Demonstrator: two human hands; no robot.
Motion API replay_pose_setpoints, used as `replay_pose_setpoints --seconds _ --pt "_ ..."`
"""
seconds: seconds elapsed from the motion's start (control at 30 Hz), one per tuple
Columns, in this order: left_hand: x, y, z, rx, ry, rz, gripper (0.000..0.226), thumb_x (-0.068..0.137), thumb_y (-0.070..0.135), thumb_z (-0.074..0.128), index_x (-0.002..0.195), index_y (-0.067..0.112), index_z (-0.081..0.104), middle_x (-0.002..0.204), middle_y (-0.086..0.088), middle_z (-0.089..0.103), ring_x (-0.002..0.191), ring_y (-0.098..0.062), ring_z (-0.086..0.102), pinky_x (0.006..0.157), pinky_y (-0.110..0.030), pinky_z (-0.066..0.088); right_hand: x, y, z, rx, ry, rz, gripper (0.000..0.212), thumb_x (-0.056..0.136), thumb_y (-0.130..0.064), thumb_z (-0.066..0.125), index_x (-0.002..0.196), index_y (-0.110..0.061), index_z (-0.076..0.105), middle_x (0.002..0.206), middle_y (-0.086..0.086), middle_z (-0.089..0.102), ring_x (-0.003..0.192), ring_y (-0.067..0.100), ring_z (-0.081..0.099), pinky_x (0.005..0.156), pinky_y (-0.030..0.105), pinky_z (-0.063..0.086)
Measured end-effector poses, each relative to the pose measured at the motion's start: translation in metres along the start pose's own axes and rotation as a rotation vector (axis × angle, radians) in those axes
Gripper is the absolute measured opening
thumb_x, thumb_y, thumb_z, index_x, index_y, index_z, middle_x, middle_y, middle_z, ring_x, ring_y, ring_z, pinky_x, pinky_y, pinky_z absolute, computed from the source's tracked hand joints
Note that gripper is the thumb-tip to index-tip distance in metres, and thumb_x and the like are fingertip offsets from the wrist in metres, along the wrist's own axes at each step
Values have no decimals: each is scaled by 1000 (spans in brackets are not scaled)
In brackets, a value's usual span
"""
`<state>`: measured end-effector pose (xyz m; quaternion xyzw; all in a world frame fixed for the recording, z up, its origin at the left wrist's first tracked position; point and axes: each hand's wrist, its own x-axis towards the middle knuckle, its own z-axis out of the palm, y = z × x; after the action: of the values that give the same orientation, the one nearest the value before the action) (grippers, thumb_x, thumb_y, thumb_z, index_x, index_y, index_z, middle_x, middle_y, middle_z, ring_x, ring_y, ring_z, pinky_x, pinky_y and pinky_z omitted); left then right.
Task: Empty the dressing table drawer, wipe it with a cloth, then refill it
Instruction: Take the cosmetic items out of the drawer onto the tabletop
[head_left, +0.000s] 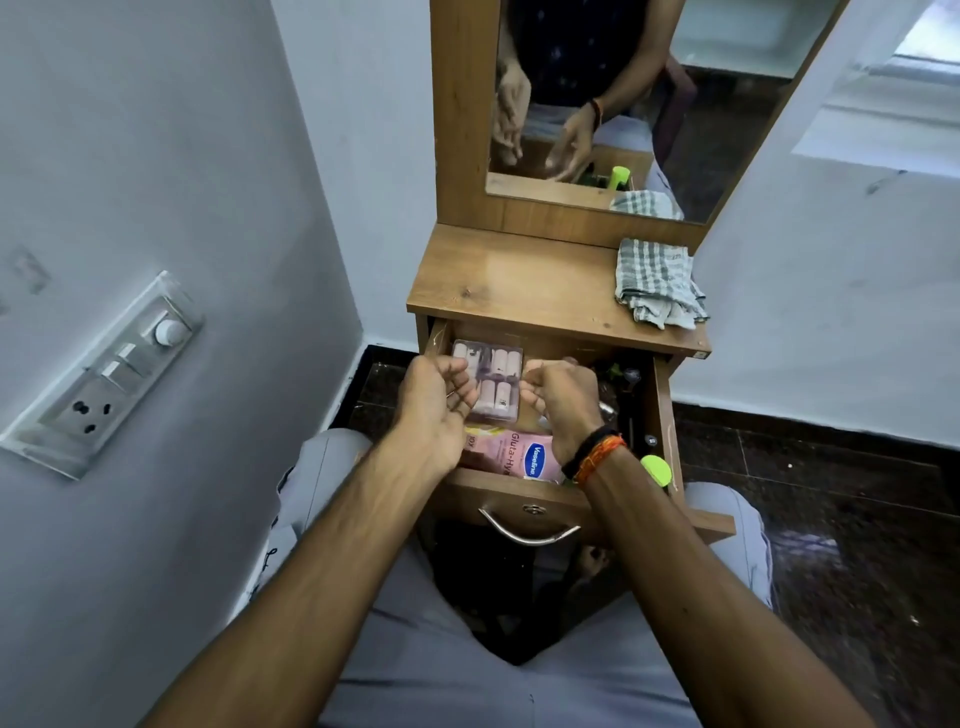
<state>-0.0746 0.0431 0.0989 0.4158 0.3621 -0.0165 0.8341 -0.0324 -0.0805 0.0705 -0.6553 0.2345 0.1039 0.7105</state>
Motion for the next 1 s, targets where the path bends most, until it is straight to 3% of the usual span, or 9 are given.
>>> replay_pose_setpoints --seconds 0.13,0.2,0.27,0.37,0.43,0.57,0.8,0.87,1.0 --pt "18 4 9 223 -28 29 24 93 3 42 79 12 59 71 -3 55 59 -12 47 48 -20 45 40 19 7 -173 10 9 20 66 -15 62 79 -5 74 85 8 75 87 25 68 77 40 58" --pt "24 1 10 340 -69 27 24 93 4 41 83 11 62 77 -8 63 66 -20 60 61 -30 57 39 16 10 -259 67 -10 17 62 -20 64 69 -5 68 79 6 73 85 26 68 82 47 58" --pt "27 -1 13 393 -68 18 23 93 6 43 88 10 65 84 -14 69 75 -29 67 75 -41 58 39 18 10 -344 101 -14 14 68 -21 68 66 -8 63 79 6 69 83 25 64 80 41 56" --pt "36 -8 17 436 -24 10 27 92 12 43 100 7 69 94 -17 74 82 -32 72 80 -47 60 45 22 9 -371 94 20 26 59 -29 67 70 -6 70 85 9 73 87 30 68 82 45 59" --pt "49 -14 18 516 1 26 41 81 24 42 108 8 69 97 -16 75 86 -33 74 81 -52 61 46 22 10 -419 86 28 26 66 -28 66 78 -6 73 90 11 72 88 29 67 82 43 59" --pt "96 -37 14 633 54 57 59 62 34 39 106 12 72 93 -11 75 83 -30 73 82 -49 61 48 22 12 -430 54 46 30 63 -30 66 83 -8 72 94 10 71 90 29 67 82 46 59" --pt "83 -30 21 631 69 71 49 63 34 43 95 12 73 90 -11 76 84 -31 73 83 -51 61 63 32 11 -394 61 60 49 55 -38 64 92 -7 71 89 11 68 80 28 61 85 47 59" --pt "81 -33 23 636 64 82 50 65 37 41 95 12 73 94 -11 75 87 -30 74 83 -49 62 61 32 11 -386 80 64 45 57 -39 64 89 -8 70 93 14 71 79 27 60 83 47 59" --pt "63 -28 27 685 62 124 40 85 41 46 103 12 68 101 -8 70 80 -20 71 59 -29 56 57 29 12 -364 93 62 33 65 -34 65 85 -8 68 81 9 67 76 28 63 78 45 61"
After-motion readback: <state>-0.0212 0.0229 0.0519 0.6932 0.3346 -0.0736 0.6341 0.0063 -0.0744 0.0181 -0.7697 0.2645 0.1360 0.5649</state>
